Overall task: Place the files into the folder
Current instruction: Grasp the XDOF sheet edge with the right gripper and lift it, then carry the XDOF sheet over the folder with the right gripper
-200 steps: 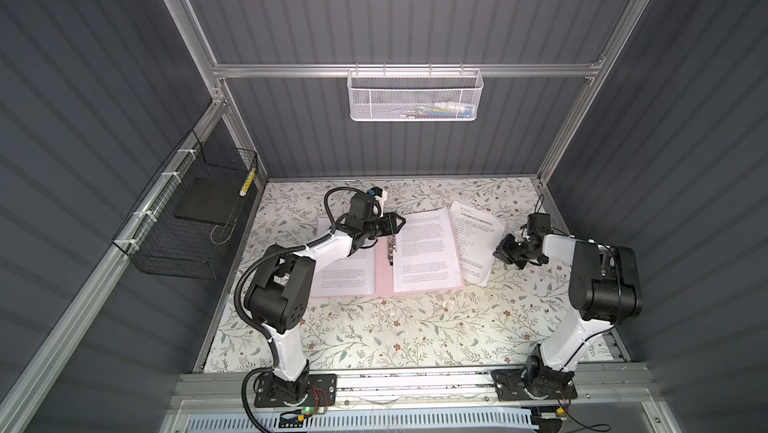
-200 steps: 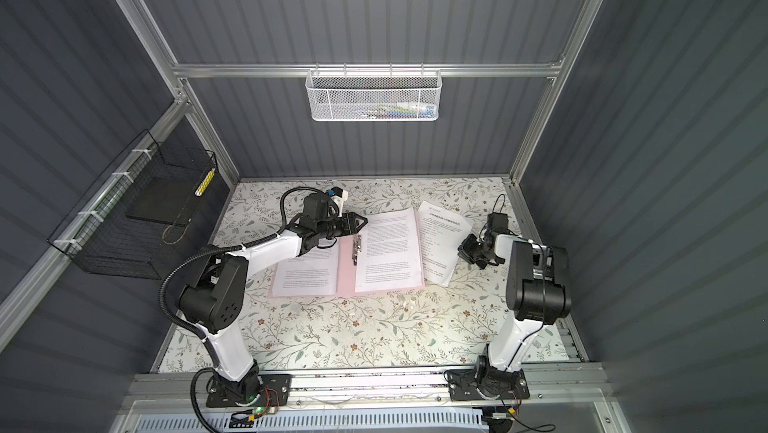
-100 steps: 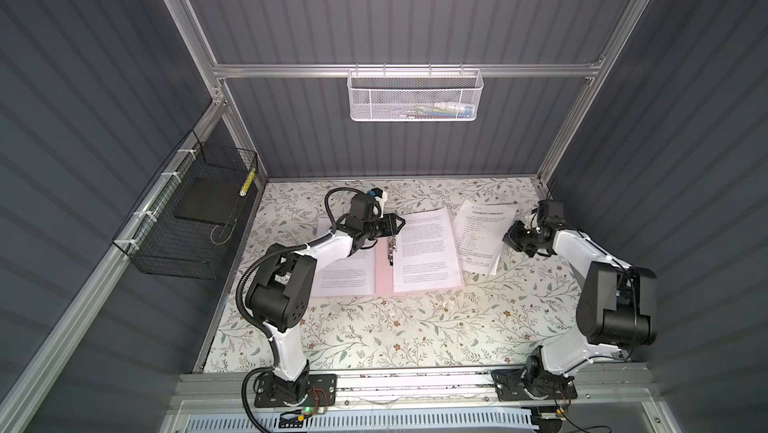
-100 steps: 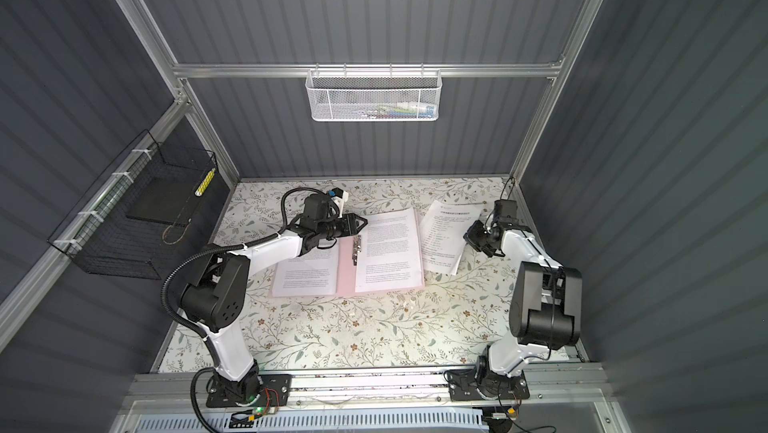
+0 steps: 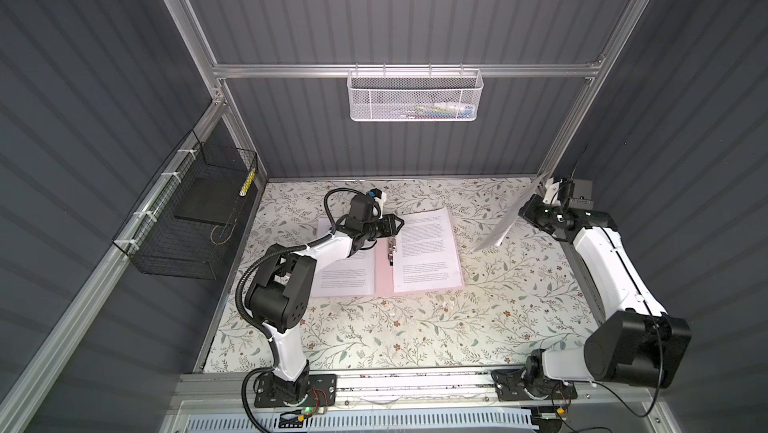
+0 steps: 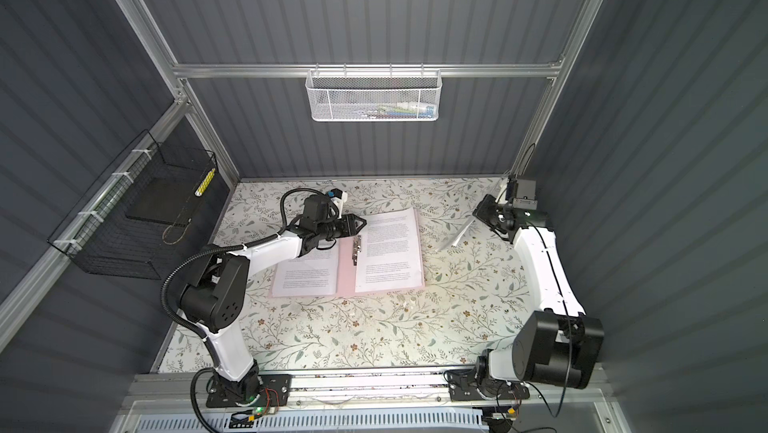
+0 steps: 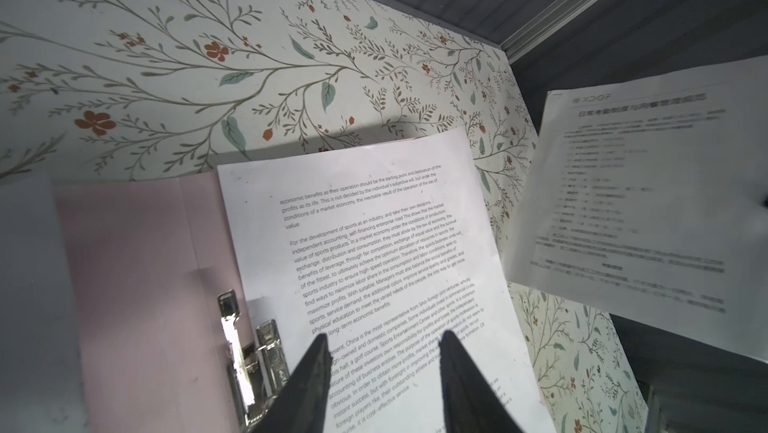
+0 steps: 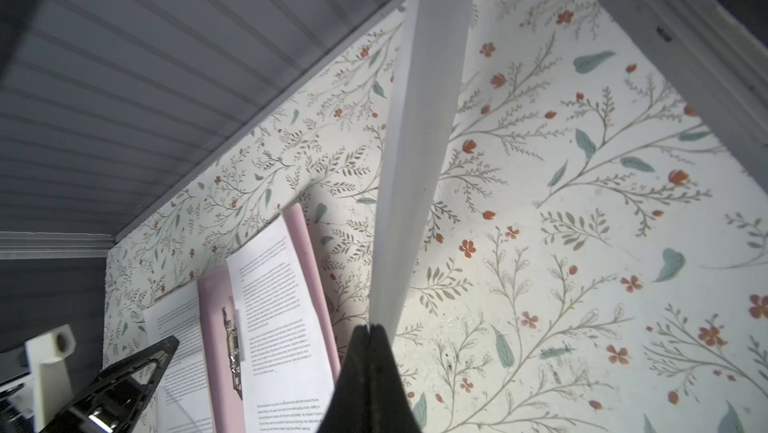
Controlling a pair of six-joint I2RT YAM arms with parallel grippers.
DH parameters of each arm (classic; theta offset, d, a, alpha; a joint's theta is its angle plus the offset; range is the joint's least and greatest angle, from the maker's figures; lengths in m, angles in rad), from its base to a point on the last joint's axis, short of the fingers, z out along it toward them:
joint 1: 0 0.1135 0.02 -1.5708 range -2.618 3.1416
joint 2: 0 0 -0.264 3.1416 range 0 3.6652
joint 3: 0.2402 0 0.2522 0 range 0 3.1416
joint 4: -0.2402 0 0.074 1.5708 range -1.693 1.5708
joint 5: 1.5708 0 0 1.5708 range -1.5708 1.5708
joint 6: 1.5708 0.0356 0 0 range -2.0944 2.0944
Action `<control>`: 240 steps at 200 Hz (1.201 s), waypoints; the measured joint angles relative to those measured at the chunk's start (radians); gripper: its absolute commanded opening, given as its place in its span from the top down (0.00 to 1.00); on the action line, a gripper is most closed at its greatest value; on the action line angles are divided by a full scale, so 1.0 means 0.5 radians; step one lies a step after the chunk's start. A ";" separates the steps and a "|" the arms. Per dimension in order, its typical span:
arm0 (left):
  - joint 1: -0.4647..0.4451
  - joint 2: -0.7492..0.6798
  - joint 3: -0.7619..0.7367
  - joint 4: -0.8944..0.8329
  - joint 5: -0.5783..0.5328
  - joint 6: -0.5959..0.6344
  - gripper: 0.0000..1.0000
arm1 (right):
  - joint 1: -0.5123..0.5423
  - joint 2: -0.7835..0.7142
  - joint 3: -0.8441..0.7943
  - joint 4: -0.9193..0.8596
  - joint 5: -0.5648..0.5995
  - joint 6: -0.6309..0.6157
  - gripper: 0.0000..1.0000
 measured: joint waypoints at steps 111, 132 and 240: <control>0.075 -0.391 -0.314 0.091 -0.239 -0.004 0.54 | 0.589 0.048 0.706 -0.093 -0.252 -0.015 1.00; 0.099 -0.465 -0.346 0.091 -0.270 -0.003 0.52 | 0.694 0.154 0.717 -0.081 -0.350 -0.012 1.00; 0.114 -0.616 -0.503 0.069 -0.352 -0.002 0.48 | 0.905 0.597 0.431 0.271 -0.753 0.088 1.00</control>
